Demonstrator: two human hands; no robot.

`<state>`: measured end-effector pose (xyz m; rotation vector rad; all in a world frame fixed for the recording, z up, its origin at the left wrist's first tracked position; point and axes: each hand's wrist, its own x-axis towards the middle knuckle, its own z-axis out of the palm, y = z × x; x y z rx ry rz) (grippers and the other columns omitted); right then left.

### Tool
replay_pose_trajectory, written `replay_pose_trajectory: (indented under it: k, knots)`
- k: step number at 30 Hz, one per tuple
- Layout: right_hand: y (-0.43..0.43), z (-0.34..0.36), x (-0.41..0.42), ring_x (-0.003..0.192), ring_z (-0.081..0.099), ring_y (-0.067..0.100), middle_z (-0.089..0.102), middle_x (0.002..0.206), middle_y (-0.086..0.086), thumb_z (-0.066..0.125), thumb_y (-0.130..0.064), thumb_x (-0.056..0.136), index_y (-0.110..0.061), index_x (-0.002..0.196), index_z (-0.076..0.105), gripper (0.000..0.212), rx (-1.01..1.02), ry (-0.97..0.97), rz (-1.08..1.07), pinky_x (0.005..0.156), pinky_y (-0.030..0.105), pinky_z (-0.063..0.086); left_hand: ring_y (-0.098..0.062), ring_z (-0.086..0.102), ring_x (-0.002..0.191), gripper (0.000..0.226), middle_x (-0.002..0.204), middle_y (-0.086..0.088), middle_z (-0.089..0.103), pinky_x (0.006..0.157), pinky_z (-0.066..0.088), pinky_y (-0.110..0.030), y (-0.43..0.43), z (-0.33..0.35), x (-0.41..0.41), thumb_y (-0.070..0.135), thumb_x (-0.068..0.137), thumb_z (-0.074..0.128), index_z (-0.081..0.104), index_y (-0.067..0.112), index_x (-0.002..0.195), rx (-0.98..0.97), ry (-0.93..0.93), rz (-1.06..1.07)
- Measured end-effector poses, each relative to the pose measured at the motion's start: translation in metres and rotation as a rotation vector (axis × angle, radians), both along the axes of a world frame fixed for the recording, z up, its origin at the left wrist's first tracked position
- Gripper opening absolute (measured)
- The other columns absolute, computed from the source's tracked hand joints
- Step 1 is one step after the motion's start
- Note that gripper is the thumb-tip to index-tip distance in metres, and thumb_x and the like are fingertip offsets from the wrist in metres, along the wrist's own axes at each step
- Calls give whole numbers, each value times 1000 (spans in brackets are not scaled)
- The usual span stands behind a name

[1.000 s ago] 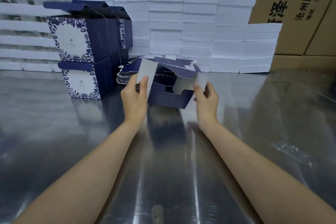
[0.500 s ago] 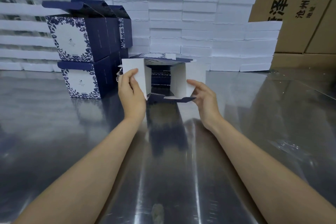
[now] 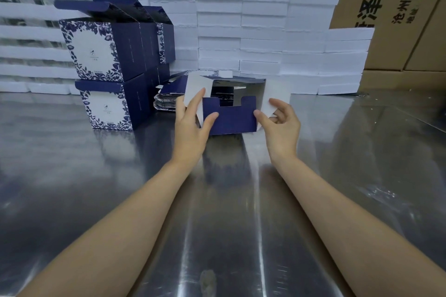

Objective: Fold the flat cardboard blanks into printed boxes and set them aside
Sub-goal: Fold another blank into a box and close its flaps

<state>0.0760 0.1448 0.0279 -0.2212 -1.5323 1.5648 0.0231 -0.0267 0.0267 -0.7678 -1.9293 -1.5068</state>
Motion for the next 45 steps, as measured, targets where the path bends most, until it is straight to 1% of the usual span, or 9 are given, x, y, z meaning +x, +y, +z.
replay_pose_trajectory:
  k: [5,8,12,18,25,32,35,39,45]
  knots:
    - [-8,-2,4,66,52,-5,51,113,-14,74,-4,79,-31,123,54,56,333,9,-66,75,7,43,-1,47,96,88,120,8,39,86,38,-4,-4,4,-3,11,83,74,22,41,146,112,-13,23]
    - [-8,-1,7,117,48,-9,22,149,-8,70,1,78,-21,127,57,55,613,34,-84,95,9,38,18,31,126,105,142,32,28,99,24,2,-6,3,-8,9,78,77,8,33,154,188,-39,33]
    - [-10,5,13,97,55,16,16,157,5,59,6,81,-11,125,61,48,952,83,-113,78,16,47,39,15,115,118,143,39,14,91,17,10,-9,0,-16,9,74,80,-4,35,153,253,-130,42]
    - [-4,24,21,91,50,9,47,137,1,44,-18,90,-22,133,56,44,1074,-73,-133,66,33,49,27,29,123,106,131,57,23,98,26,2,-11,-2,-15,6,74,78,13,36,152,183,-49,12]
    - [-3,36,25,75,55,6,45,110,-3,38,-26,96,-31,120,59,32,604,-19,122,49,19,52,-5,51,110,28,117,-4,57,98,44,-28,-9,1,-9,-8,88,56,61,4,113,-4,243,-16]
    - [-7,33,23,71,53,15,41,119,8,44,-1,92,-14,121,63,37,469,-63,204,67,33,59,6,18,139,58,155,12,15,107,25,-8,-8,-10,-13,24,79,79,48,28,127,-341,-20,-264]
    - [-5,28,22,68,50,11,41,114,-2,51,9,89,-18,123,63,45,565,-79,122,68,24,55,6,11,140,86,162,9,-3,102,25,0,-9,-16,-20,3,76,79,36,29,145,-531,45,-278]
    - [-2,26,21,69,46,6,47,108,-12,60,1,85,-29,118,66,45,764,-50,-92,73,28,47,-2,22,142,84,163,8,3,104,44,-32,-11,-12,-23,-15,84,59,27,26,151,-542,187,-157]
    - [7,28,20,107,47,13,52,112,3,58,4,85,-16,113,61,34,736,96,-196,98,24,41,-11,27,142,71,160,7,14,98,49,-43,-11,-11,-16,1,92,60,27,20,152,-556,252,-147]
